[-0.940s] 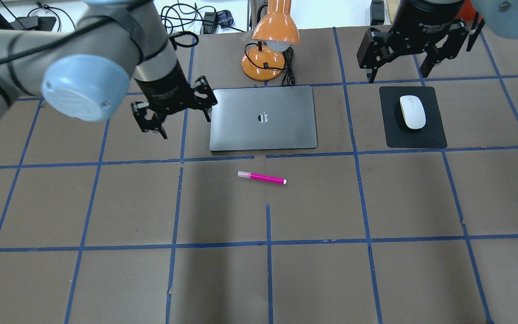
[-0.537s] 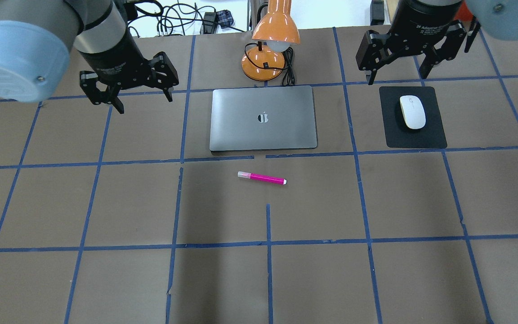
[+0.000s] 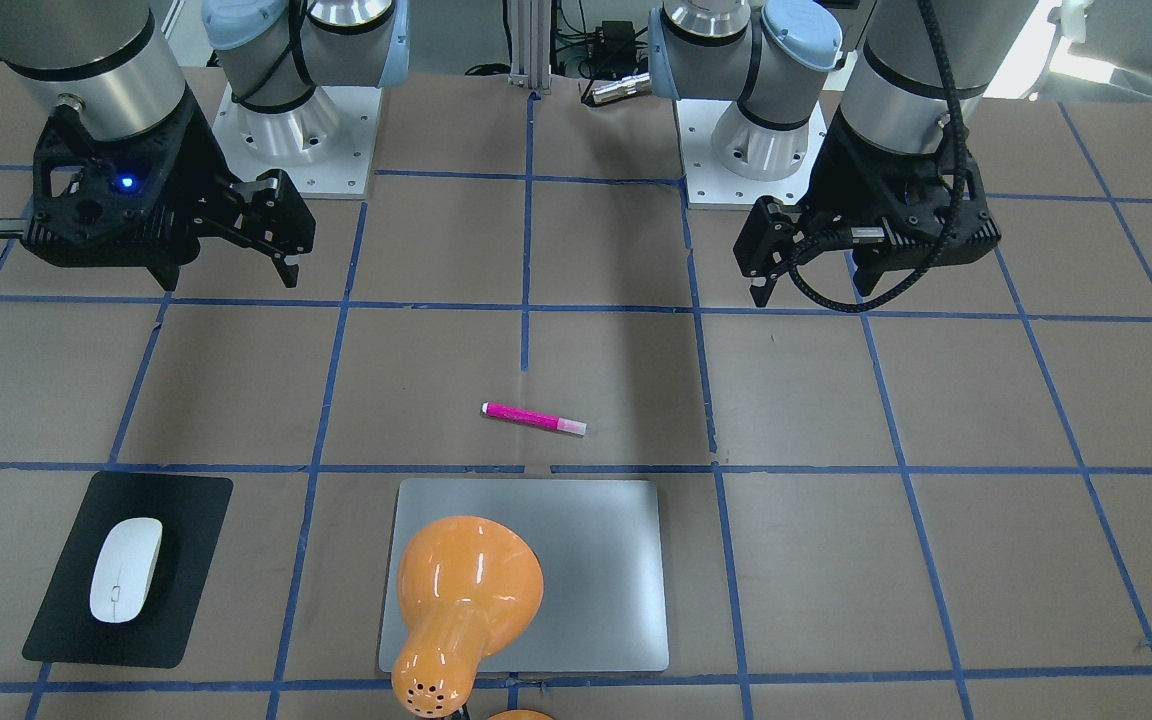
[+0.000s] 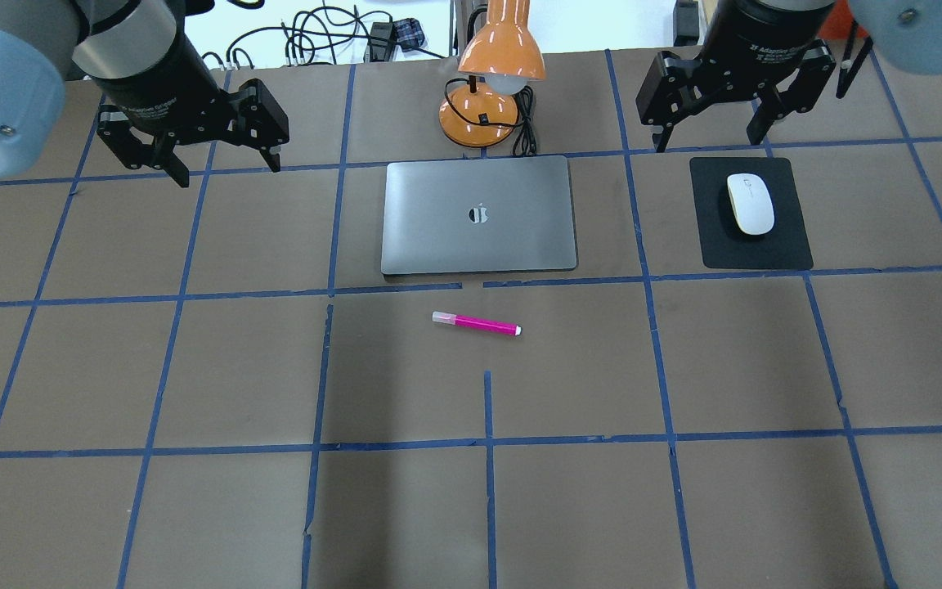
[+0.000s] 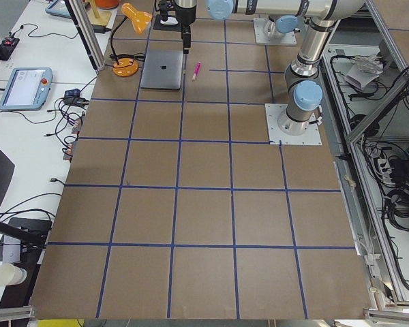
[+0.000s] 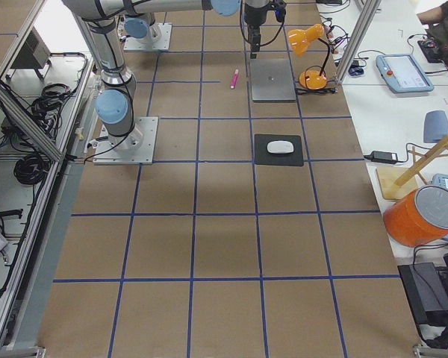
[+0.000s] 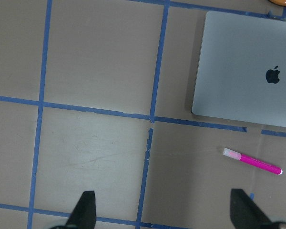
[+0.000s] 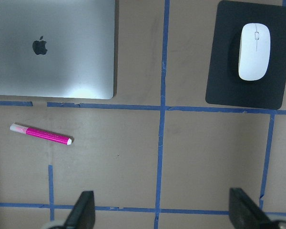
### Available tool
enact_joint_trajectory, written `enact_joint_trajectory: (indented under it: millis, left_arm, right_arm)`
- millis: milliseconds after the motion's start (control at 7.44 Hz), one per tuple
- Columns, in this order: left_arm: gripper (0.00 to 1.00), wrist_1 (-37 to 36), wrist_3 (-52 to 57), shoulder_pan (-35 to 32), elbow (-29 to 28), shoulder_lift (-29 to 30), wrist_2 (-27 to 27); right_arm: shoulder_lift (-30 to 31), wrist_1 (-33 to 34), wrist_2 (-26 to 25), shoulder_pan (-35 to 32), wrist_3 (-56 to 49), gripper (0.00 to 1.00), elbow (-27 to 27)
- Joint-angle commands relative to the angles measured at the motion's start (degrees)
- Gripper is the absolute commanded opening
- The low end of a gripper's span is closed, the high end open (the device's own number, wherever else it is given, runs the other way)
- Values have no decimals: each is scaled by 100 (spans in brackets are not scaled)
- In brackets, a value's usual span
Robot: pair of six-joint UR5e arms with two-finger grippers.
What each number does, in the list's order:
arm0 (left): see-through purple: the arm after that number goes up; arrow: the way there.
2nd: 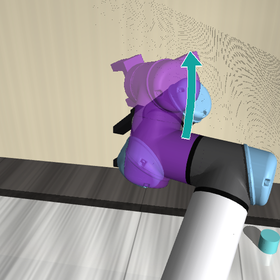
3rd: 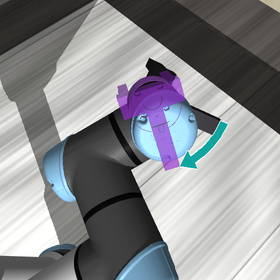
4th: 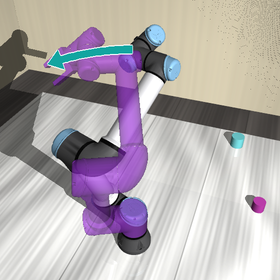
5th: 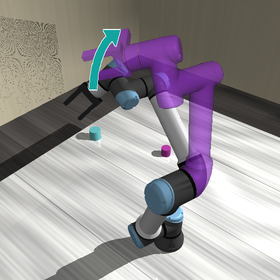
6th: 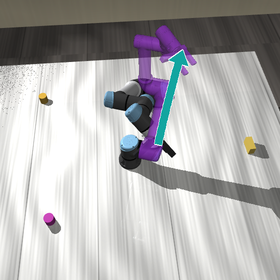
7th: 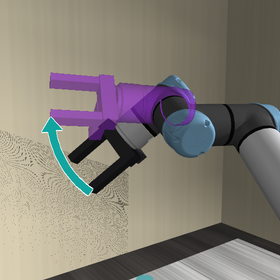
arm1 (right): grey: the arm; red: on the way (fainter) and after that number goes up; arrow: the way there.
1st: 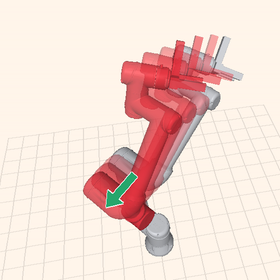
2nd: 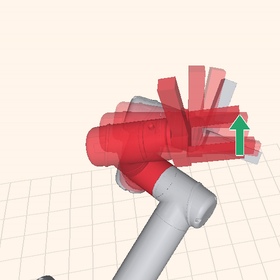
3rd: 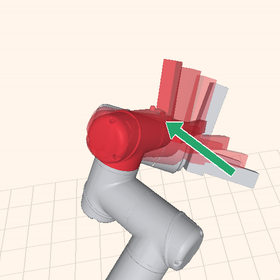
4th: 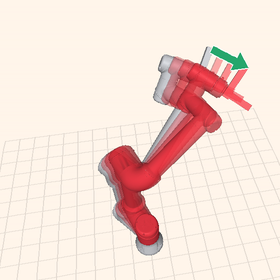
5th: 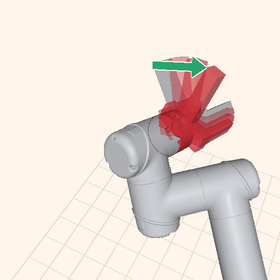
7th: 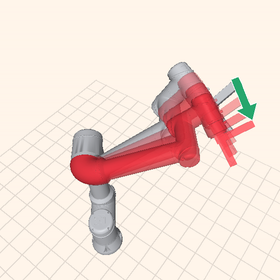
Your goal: Place pen and mouse around notebook
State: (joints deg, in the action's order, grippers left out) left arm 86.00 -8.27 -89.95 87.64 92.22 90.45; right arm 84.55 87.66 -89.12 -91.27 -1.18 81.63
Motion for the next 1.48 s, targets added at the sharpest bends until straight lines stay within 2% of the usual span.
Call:
enact_joint_trajectory:
  millis: [0, 1075, 1209, 1343]
  left_arm:
    - [100, 22, 36, 57, -1, -2, -18]
    - [100, 22, 45, 66, -1, -2, -18]
    - [100, 22, 37, 74, -1, -2, -18]
    - [100, 22, 36, 74, -1, -2, -18]
  right_arm:
    - [0, -3, -9, 4, 39, 100, 2]
    - [35, -30, -53, 4, 83, 100, 28]
    - [0, 22, -88, 4, 66, 100, 28]
    - [-35, 388, -80, 74, -4, 100, -16]
